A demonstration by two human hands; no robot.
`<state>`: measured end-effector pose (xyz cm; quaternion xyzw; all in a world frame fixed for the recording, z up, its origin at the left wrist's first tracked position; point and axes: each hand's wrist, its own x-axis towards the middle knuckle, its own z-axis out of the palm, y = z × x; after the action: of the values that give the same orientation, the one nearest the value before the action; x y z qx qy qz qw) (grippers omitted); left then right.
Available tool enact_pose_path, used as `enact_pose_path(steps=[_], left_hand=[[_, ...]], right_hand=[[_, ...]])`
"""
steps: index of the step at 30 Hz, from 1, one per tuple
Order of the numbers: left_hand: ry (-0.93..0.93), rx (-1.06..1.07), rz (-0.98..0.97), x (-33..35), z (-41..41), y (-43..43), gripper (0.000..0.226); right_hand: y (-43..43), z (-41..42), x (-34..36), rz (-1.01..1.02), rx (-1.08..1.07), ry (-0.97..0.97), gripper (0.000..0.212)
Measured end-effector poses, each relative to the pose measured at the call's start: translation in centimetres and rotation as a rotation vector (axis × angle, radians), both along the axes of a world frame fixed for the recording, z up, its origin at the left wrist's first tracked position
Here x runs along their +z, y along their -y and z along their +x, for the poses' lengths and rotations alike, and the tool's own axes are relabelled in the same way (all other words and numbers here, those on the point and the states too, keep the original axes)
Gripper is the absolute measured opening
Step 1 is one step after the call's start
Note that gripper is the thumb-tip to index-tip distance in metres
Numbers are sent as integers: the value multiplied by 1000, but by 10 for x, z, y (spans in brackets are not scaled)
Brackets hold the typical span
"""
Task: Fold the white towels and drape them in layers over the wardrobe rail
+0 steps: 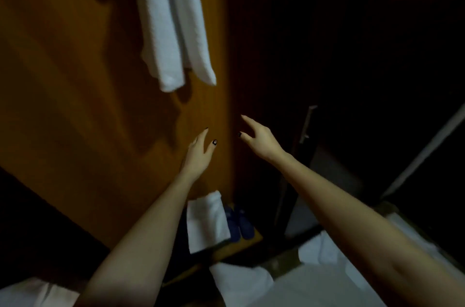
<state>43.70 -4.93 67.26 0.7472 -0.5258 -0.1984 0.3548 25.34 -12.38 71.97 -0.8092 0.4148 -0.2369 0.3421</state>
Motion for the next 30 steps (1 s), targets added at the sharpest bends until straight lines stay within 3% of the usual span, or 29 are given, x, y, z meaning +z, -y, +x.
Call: enact_pose_path(steps=[9, 16, 24, 30], left_hand=[[308, -586, 201, -97, -161, 45, 51], [390, -947, 285, -152, -319, 62, 53], [461, -1374, 316, -194, -490, 41, 53], [593, -1810, 335, -233, -588, -11, 54]], right_hand=[[-30, -184, -130, 248, -328, -215, 55], [-88, -334, -214, 491, -651, -302, 57], [-176, -458, -258, 672, -1097, -155, 57], [-276, -483, -295, 795, -1503, 22, 55]])
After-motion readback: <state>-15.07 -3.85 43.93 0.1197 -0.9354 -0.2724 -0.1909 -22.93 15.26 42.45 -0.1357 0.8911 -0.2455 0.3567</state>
